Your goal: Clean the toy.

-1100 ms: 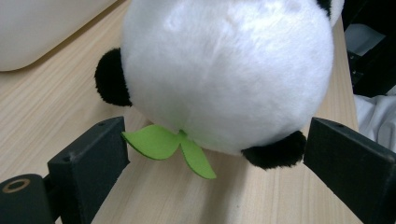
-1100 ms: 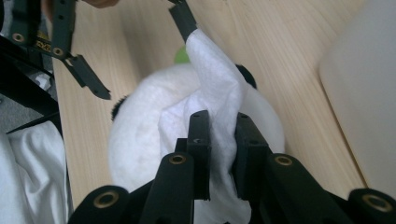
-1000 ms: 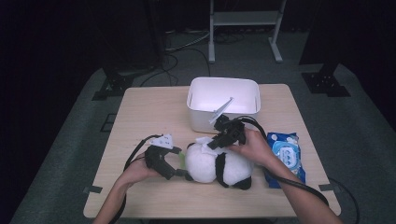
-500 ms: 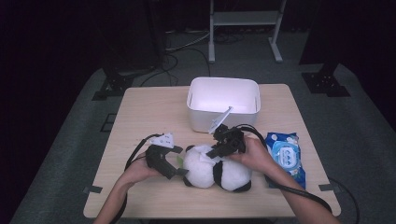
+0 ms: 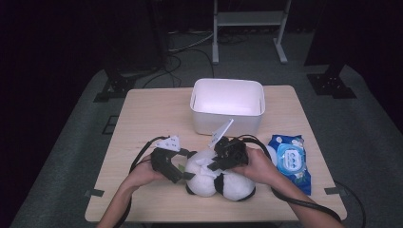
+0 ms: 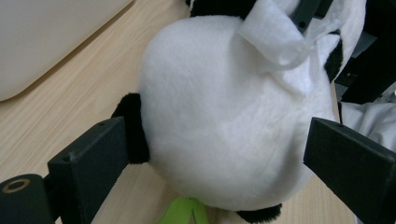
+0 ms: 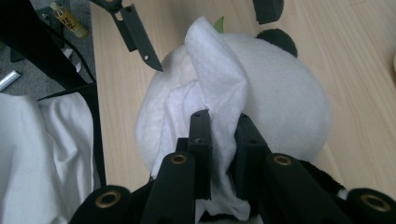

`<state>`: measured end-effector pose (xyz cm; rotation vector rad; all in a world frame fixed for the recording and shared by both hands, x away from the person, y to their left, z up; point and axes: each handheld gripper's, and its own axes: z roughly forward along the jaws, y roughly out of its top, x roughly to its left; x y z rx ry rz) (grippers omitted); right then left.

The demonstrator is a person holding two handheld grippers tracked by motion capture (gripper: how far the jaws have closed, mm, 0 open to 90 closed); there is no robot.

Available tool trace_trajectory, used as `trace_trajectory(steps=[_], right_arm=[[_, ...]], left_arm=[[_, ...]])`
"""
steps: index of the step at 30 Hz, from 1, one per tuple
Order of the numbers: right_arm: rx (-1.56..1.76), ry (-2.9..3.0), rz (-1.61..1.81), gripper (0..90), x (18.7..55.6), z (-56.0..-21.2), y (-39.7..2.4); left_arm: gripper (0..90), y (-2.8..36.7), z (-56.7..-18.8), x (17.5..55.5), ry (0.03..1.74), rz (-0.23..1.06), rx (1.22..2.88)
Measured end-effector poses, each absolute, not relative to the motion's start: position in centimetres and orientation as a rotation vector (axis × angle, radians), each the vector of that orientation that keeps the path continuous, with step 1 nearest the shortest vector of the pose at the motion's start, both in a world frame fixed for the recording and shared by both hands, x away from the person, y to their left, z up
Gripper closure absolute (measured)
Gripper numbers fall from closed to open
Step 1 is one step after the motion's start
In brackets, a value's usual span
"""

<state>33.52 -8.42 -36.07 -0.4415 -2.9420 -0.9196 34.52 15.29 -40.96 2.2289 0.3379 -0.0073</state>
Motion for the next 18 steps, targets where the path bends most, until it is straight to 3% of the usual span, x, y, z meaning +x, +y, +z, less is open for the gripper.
trace_trajectory(steps=[11, 18], right_arm=[[-0.385, -2.95, -0.909, 79.2, 32.0, -36.2, -8.2], [-0.386, -2.961, -0.87, 79.0, 32.0, -35.8, -7.8]], left_arm=[[4.0, 14.4, -41.5, 34.4, 0.326, -0.023, 2.232], [12.3, 14.4, -42.1, 34.4, 0.346, -0.073, 2.237]])
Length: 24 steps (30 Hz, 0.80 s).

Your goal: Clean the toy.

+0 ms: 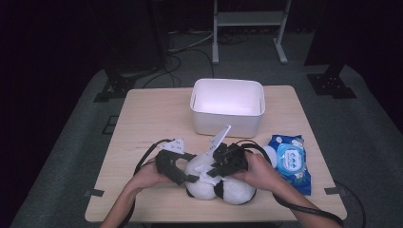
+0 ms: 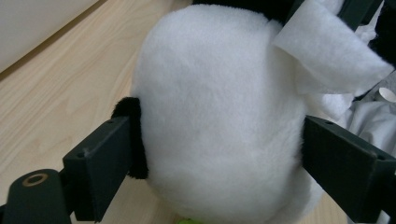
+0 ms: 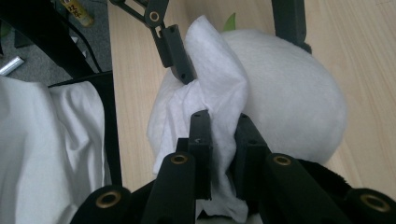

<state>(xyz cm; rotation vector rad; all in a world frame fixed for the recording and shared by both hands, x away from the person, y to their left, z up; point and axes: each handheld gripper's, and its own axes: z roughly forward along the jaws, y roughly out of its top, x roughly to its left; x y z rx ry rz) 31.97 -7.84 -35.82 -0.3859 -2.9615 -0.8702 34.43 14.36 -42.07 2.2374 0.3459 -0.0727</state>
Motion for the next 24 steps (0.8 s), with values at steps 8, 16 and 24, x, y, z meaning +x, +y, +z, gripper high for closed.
trace_trajectory(steps=[8, 16, 24], right_arm=[[-0.368, -2.993, -0.873, 79.5, 32.8, -34.8, -6.5], [-0.445, -2.993, -0.873, 79.5, 34.6, -34.5, -6.8], [-0.504, -2.974, -0.851, 79.3, 34.5, -34.1, -8.9]], left_arm=[[13.5, 14.6, -42.3, 34.4, 0.352, -0.08, 2.222], [13.4, 14.8, -42.3, 34.3, 0.351, -0.08, 2.219], [13.2, 14.6, -42.2, 34.2, 0.347, -0.081, 2.221]])
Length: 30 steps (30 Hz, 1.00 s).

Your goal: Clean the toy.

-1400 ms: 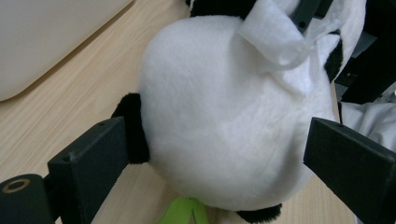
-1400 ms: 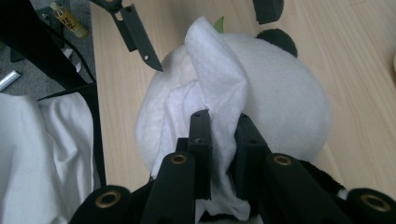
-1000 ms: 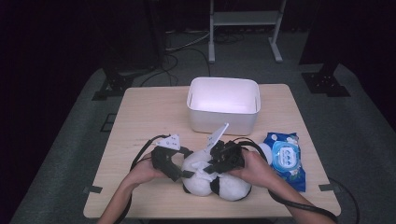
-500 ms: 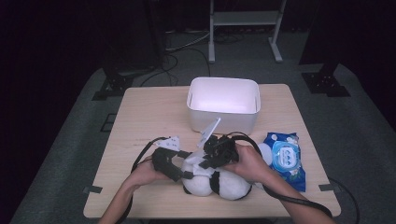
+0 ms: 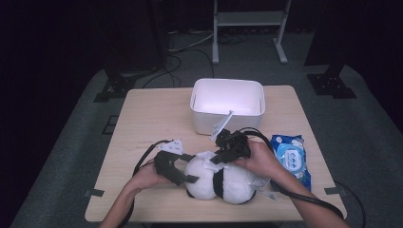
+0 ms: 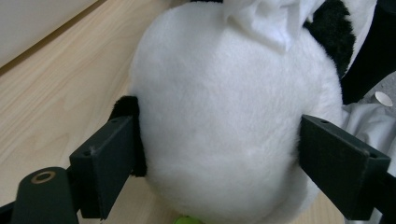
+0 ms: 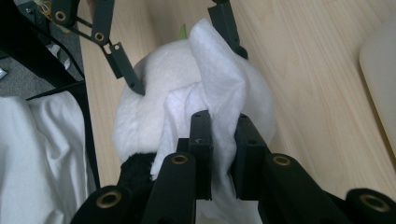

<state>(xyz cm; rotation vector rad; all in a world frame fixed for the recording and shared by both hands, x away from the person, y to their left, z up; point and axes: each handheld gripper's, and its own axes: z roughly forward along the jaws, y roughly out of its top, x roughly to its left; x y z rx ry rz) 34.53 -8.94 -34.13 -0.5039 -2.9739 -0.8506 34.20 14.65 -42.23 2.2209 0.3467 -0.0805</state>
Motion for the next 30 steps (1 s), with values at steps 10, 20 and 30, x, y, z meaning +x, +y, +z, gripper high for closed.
trace_trajectory(steps=[10, 20, 30], right_arm=[[-0.551, -2.972, -0.856, 78.9, 33.8, -32.9, -11.6], [-0.635, -2.97, -0.885, 78.9, 33.2, -32.4, -14.6], [-0.709, -2.941, -0.928, 78.7, 32.6, -32.6, -17.3]], left_arm=[[13.2, 14.6, -42.1, 34.1, 0.34, -0.073, 2.236], [13.3, 14.6, -42.0, 34.1, 0.334, -0.073, 2.24], [13.4, 14.4, -41.9, 33.9, 0.327, -0.082, 2.26]])
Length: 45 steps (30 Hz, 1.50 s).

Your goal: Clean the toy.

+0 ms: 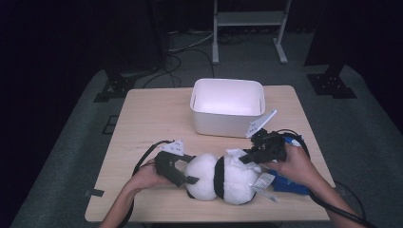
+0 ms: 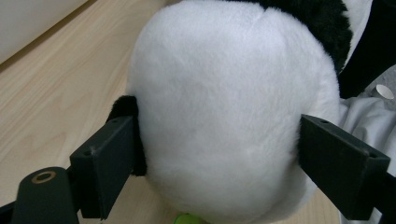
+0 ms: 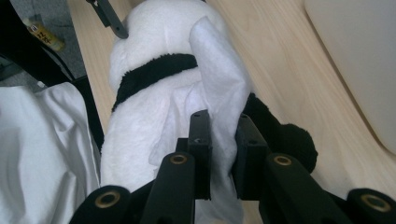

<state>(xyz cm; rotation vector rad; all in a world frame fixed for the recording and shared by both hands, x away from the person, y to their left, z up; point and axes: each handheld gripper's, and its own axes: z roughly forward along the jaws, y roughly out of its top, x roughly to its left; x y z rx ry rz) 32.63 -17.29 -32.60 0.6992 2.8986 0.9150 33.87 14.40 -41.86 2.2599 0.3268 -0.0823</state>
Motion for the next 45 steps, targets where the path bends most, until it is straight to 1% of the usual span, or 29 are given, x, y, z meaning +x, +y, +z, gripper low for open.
trace_trajectory(steps=[8, 18, 23, 28, 34, 37, 38, 39, 42, 45], right_arm=[[0.702, 2.908, 0.937, 78.9, 32.4, -33.3, -17.6], [0.647, 2.892, 0.946, 79.1, 31.4, -33.8, -17.6], [0.629, 2.894, 0.963, 79.1, 31.2, -34.0, -17.7], [0.603, 2.894, 0.953, 79.0, 30.9, -34.0, -17.5], [0.59, 2.907, 0.965, 79.1, 30.7, -34.2, -17.7], [0.585, 2.908, 0.967, 79.1, 30.8, -34.2, -17.6], [0.587, 2.908, 0.968, 79.1, 30.8, -34.2, -17.6], [0.579, 2.904, 0.968, 79.0, 30.9, -34.2, -17.6], [0.598, 2.887, 0.98, 79.0, 31.2, -34.1, -17.6], [0.6, 2.87, 0.987, 79.0, 31.7, -34.0, -17.5]], left_arm=[[13.2, 14.2, -41.5, 33.7, 0.317, -0.094, 2.28], [6.5, 13.8, -40.2, 34.4, 0.286, -0.095, 2.305], [5.2, 13.5, -39.5, 35.2, 0.268, -0.111, 2.299], [2.6, 12.2, -39.9, 36.2, 0.255, -0.191, 2.337], [1.4, 11.1, -40.8, 36.8, 0.253, -0.35, 2.347], [0.8, 10.7, -41.3, 37.0, 0.265, -0.4, 2.358], [1.3, 10.7, -41.3, 37.1, 0.263, -0.4, 2.356], [4.5, 10.8, -41.3, 37.1, 0.26, -0.391, 2.353], [16.9, 11.2, -41.1, 37.0, 0.262, -0.357, 2.349], [22.1, 11.5, -41.0, 37.0, 0.273, -0.317, 2.339]])
